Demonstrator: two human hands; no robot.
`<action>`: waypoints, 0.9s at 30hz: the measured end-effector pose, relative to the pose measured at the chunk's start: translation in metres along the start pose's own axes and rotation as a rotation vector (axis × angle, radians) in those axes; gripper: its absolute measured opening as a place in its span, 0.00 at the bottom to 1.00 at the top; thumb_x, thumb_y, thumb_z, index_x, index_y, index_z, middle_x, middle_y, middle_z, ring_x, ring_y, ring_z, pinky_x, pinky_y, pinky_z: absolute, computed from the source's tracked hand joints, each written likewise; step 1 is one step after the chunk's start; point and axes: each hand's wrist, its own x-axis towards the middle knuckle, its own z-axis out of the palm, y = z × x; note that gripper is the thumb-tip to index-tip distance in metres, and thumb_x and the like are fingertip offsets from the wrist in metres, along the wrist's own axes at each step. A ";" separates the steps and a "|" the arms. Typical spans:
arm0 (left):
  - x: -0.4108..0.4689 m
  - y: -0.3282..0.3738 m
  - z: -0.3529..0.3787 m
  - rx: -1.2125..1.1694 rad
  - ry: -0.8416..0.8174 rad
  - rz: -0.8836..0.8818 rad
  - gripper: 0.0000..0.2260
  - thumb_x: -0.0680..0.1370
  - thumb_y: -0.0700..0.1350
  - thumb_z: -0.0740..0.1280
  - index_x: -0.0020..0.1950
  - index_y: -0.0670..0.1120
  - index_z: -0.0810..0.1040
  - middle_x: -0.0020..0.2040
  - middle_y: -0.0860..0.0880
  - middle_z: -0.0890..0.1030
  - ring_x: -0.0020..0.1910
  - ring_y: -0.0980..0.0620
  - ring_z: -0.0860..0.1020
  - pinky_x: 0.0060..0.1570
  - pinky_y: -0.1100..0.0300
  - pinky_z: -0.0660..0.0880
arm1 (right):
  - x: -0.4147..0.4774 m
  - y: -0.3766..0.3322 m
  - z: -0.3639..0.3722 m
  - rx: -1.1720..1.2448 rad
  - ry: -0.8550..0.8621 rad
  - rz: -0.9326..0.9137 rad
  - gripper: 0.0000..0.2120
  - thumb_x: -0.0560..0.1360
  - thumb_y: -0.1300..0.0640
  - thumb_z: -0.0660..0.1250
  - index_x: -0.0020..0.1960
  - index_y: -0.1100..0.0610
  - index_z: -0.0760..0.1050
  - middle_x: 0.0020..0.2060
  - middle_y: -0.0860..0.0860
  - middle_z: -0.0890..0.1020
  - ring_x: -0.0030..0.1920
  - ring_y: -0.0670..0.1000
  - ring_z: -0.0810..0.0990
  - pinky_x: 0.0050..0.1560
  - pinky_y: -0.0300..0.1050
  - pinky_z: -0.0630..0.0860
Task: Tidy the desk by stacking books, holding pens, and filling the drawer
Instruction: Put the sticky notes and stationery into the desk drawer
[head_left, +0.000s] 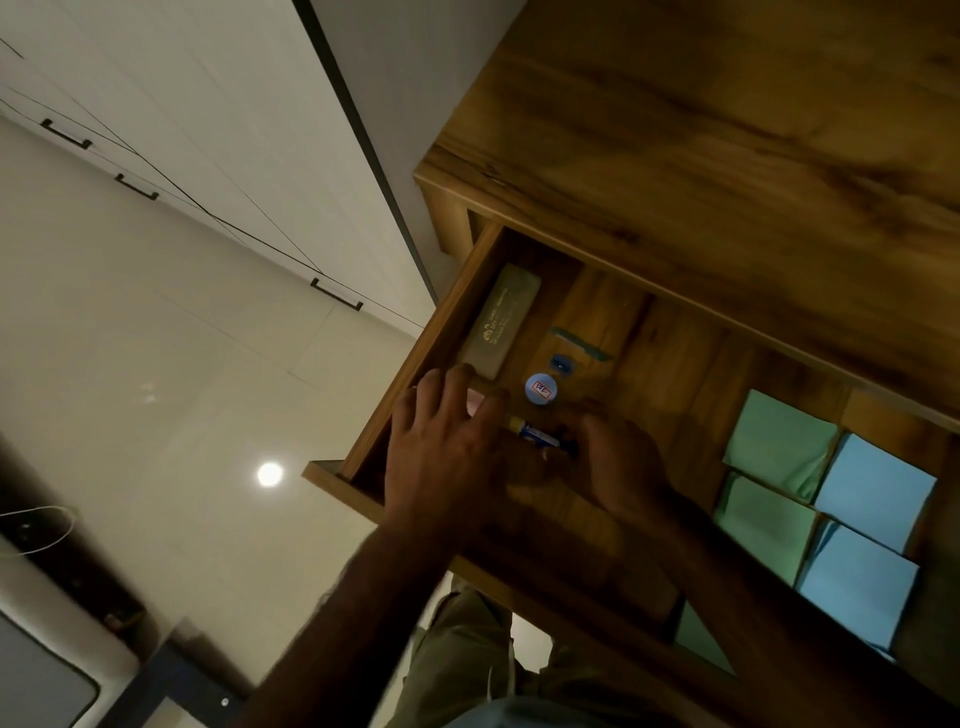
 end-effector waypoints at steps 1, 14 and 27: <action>0.002 -0.006 0.003 0.003 -0.066 -0.008 0.34 0.73 0.59 0.71 0.76 0.57 0.62 0.78 0.43 0.59 0.76 0.38 0.56 0.71 0.41 0.61 | -0.001 -0.001 0.000 -0.005 0.006 0.002 0.15 0.75 0.50 0.72 0.60 0.47 0.75 0.58 0.44 0.77 0.56 0.48 0.78 0.54 0.45 0.76; -0.004 -0.021 0.014 -0.003 -0.078 -0.037 0.34 0.70 0.55 0.76 0.73 0.52 0.69 0.73 0.37 0.68 0.73 0.34 0.65 0.66 0.40 0.69 | -0.004 -0.009 -0.001 -0.040 0.040 -0.059 0.13 0.75 0.50 0.70 0.58 0.50 0.74 0.56 0.46 0.76 0.56 0.50 0.77 0.51 0.45 0.75; 0.014 0.045 0.012 -0.188 -0.130 0.202 0.19 0.78 0.46 0.65 0.69 0.45 0.73 0.70 0.44 0.71 0.68 0.44 0.67 0.65 0.52 0.68 | 0.032 0.008 -0.037 0.054 0.355 0.005 0.17 0.76 0.55 0.71 0.64 0.52 0.76 0.62 0.51 0.76 0.58 0.54 0.78 0.48 0.42 0.69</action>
